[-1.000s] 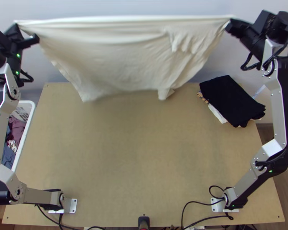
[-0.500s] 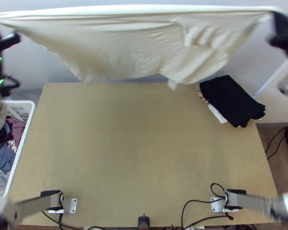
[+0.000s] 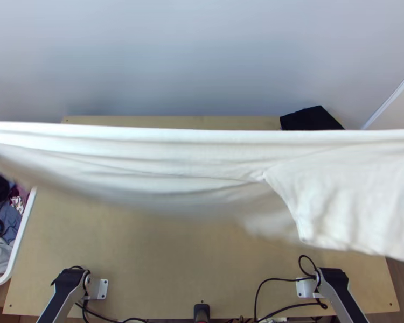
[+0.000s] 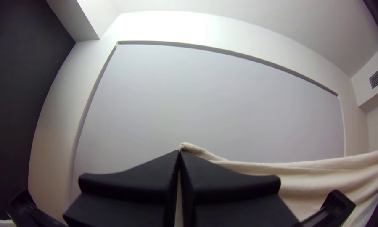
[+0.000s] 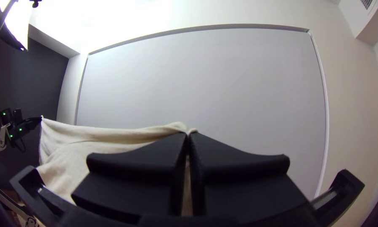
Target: Fold the t-shirt
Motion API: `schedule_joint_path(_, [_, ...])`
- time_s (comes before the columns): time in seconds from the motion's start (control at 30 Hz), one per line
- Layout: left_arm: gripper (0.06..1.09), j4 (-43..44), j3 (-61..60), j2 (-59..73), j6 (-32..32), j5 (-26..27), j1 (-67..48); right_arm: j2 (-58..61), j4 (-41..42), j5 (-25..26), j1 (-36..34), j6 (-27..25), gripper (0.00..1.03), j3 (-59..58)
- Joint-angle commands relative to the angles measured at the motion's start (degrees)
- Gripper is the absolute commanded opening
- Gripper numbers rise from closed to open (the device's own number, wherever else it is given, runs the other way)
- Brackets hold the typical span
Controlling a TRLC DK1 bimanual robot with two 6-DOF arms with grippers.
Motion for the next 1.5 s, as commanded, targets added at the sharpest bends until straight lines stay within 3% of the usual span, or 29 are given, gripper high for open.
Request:
schedule_joint_path(0.0, [0.1, -1.2, -3.3, -0.5, -0.6, -0.8, -0.3, 2.5, 0.7, 0.7, 1.5, -0.2, 0.03, -1.1])
schedule_joint_path(0.33, [0.1, -6.7, -28.8, -4.1, -4.3, 5.4, -0.5, 4.2, 2.3, 0.3, 10.7, 5.0, 0.03, -39.5])
schedule_joint_path(0.47, [0.1, -4.4, -39.3, -2.2, -4.9, 10.3, 2.1, 8.0, 8.1, 0.1, 12.6, 6.5, 0.03, -51.7])
schedule_joint_path(0.57, [0.1, -1.1, -42.1, 3.4, -6.3, 11.7, 2.7, 13.8, 12.3, 0.1, 12.5, 8.0, 0.03, -54.5])
schedule_joint_path(0.9, [0.1, 15.8, -37.9, 32.4, -8.0, 13.2, 6.8, 33.6, 24.5, 0.1, 9.5, 9.7, 0.03, -50.1])
schedule_joint_path(1.13, [0.1, 12.6, -23.1, 52.9, -8.0, 14.7, 9.0, 49.0, 23.2, 0.1, 7.8, 12.2, 0.03, -36.6])
schedule_joint_path(1.3, [0.1, 6.3, -8.7, 65.9, -7.9, 15.9, 10.4, 59.6, 16.2, 0.1, 7.4, 14.3, 0.03, -24.1])
schedule_joint_path(1.47, [0.1, 2.1, 4.2, 76.8, -7.6, 16.0, 11.3, 67.5, 14.7, 0.3, 7.3, 15.1, 0.03, -15.4])
